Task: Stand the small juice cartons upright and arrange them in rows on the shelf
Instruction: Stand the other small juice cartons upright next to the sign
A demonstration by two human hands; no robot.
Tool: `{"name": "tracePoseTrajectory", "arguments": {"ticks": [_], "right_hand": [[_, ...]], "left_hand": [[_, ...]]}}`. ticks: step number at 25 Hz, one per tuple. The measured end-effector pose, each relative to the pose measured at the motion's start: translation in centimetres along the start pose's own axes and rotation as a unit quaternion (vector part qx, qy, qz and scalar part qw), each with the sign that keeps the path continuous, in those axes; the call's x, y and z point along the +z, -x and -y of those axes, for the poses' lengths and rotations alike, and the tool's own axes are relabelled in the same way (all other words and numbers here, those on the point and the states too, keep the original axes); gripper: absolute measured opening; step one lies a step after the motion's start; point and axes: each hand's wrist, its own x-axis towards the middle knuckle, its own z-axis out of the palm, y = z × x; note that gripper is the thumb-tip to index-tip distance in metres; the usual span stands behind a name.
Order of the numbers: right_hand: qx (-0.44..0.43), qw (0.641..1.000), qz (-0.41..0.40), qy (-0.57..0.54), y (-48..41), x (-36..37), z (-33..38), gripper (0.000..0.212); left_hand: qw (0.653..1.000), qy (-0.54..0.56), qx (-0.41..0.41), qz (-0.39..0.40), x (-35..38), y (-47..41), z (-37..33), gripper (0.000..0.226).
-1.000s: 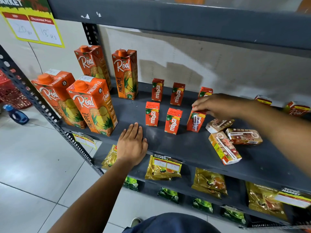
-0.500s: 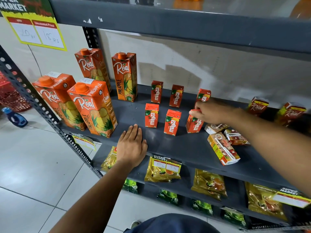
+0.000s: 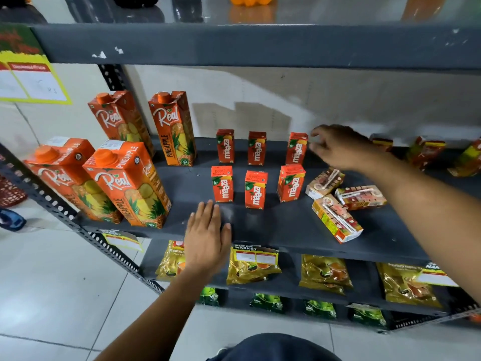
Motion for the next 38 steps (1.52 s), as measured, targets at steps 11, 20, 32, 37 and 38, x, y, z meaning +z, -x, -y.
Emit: {"name": "tracePoseTrajectory", "arguments": {"ticks": [11, 20, 32, 37, 38], "right_hand": [[0.034, 0.984, 0.174, -0.030, 7.2, 0.7, -14.7, 0.060], [-0.127, 0.985, 0.104, 0.060, 8.2, 5.2, -11.5, 0.058], [0.094, 0.927, -0.025, -0.362, 9.8, 3.6, -17.0, 0.081], [0.143, 0.922, -0.223, -0.283, 10.5, 7.0, -14.7, 0.066], [0.165, 0.906, -0.255, -0.295, 10.9, 7.8, -14.2, 0.064]], "left_hand": [[0.998, 0.007, 0.061, 0.019, 5.9, 1.1, -16.2, 0.056], [0.996, -0.072, 0.016, 0.041, 6.6, 1.5, -17.2, 0.059], [0.995, -0.084, 0.019, 0.052, 6.4, 0.7, -17.1, 0.063], [0.996, -0.076, 0.016, 0.052, 6.7, 1.2, -17.1, 0.065], [0.996, -0.076, 0.015, 0.051, 6.7, 1.2, -17.1, 0.064]]}}
